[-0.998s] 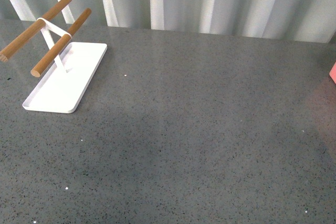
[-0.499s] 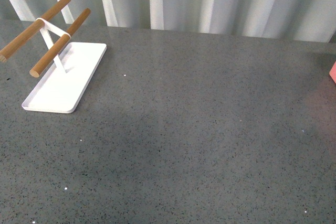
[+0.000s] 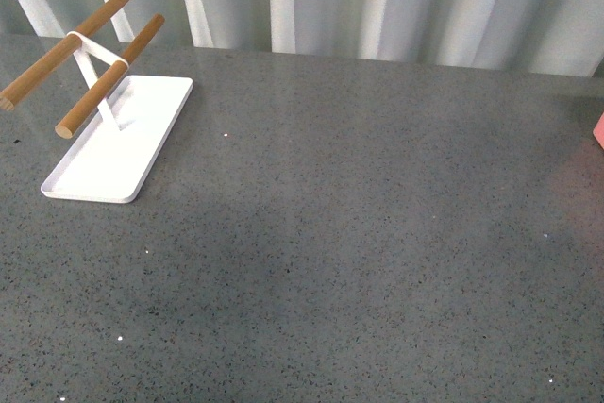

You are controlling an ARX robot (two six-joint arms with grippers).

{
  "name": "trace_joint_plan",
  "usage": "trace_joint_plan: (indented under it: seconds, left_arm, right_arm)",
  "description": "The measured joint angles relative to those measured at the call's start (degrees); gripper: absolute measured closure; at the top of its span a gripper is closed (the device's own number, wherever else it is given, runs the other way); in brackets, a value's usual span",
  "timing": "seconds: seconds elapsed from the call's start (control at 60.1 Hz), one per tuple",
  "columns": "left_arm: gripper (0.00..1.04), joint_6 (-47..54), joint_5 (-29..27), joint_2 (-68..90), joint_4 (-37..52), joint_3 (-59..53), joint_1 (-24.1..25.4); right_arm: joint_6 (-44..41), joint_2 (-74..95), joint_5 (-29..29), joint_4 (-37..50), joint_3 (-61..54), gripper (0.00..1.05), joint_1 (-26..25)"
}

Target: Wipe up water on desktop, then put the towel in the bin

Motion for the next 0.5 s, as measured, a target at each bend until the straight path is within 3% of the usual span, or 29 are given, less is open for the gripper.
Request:
trace_joint_plan:
  seconds: [0.233, 0.499]
  left_arm:
    - [0.07, 0.02, 0.0, 0.0, 0.0, 0.0, 0.0]
    - [0.07, 0.0, 0.0, 0.0, 0.0, 0.0, 0.0]
  right_arm:
    - [-1.95, 0.0, 4.31, -1.66, 2.23, 0.07, -0.04]
    - [-1.6, -1.16, 1.29, -2.84, 5.64, 0.07, 1.99]
